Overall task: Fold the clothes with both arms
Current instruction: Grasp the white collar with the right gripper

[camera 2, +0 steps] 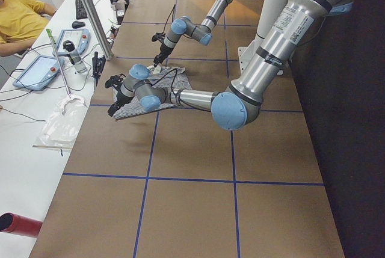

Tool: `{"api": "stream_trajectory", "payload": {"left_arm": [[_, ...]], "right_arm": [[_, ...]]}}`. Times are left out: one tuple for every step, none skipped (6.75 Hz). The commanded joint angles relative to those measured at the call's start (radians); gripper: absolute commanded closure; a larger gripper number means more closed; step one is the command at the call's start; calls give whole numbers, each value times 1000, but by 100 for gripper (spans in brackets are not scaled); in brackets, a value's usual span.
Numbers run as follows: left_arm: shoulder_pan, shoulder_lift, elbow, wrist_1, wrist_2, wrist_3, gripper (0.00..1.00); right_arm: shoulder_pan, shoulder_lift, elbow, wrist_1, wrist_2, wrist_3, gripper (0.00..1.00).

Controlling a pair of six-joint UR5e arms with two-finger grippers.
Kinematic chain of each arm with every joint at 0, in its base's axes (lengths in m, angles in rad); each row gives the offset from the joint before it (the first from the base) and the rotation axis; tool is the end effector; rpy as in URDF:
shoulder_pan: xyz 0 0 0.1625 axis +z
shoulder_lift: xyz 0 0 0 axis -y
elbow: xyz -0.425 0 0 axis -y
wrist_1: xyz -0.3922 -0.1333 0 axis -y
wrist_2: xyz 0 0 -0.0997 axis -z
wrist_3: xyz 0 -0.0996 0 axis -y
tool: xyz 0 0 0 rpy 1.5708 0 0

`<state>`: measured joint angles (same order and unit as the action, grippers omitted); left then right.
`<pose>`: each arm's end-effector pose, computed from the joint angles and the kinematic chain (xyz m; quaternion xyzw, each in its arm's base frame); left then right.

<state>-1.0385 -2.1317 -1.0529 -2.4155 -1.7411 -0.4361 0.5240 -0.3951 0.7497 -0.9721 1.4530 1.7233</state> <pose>0.2839 -0.7113 0.4901 0.3429 0.2672 0.0797 0.8970 -0.7053 -0.5751 0.1659 0.1360 -0.4405 0.3198 0.8278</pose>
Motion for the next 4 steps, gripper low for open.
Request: {"api": "stream_trajectory", "payload": {"left_arm": [[0, 7, -7, 0, 0, -1, 0], [0, 9, -13, 0, 0, -3, 0], [0, 9, -13, 0, 0, -3, 0], [0, 36, -42, 0, 0, -3, 0]], "right_arm": [[1, 7, -13, 4, 0, 6, 70], [1, 10, -13, 4, 12, 4, 100], [1, 12, -13, 3, 30, 2, 100], [4, 15, -10, 1, 36, 4, 100]]}}
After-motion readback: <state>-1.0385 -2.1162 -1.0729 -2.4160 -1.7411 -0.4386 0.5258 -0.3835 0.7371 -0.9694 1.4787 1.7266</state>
